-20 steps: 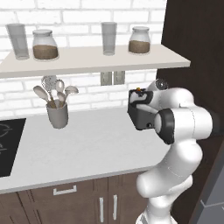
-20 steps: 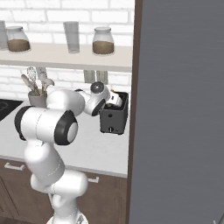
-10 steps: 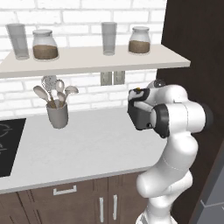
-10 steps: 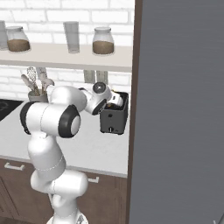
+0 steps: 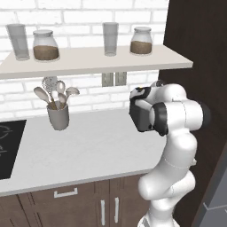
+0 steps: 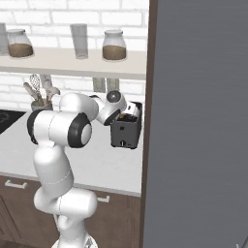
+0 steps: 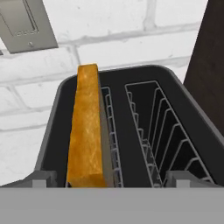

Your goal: Start the toaster. Once the lever pops up, take the bread to the plate on the dining counter.

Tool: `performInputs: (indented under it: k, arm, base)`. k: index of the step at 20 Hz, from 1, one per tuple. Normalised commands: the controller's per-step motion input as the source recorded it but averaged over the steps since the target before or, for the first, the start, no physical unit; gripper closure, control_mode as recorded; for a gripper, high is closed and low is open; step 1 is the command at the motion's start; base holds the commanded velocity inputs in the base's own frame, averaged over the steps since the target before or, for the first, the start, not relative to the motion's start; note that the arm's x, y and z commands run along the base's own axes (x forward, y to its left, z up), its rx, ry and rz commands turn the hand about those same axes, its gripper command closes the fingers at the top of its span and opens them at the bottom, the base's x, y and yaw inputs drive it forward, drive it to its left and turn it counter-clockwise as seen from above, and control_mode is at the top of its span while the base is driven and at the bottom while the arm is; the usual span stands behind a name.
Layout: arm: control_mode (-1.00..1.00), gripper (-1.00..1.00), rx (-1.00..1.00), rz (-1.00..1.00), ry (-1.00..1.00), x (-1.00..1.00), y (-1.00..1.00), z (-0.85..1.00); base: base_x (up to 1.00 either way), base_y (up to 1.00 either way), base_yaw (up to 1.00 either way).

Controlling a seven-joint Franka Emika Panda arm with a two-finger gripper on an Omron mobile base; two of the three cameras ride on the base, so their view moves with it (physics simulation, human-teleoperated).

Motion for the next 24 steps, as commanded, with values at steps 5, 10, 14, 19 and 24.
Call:
performInputs:
  k: [5,10,14,19,24]
  arm:
    - [-1.00,-1.00,0.00,0.00,-0.01,0.03,0.01,-0.31]
    - [-1.00,-1.00,0.00,0.00,-0.09,0.23,0.02,-0.20]
    - [-1.00,-1.00,0.00,0.00,-0.09,0.15,0.01,-0.16]
    - [-1.00,1.00,0.00,0.00,-0.09,0.01,0.02,-0.14]
    - [-1.00,1.00,0.00,0.00,-0.08,-0.19,0.00,0.01]
  base:
    - [0.00,0.00,0.00]
    - [0.00,0.00,0.00]
    - [0.00,0.00,0.00]
    - [0.00,0.00,0.00]
    - [0.00,0.00,0.00]
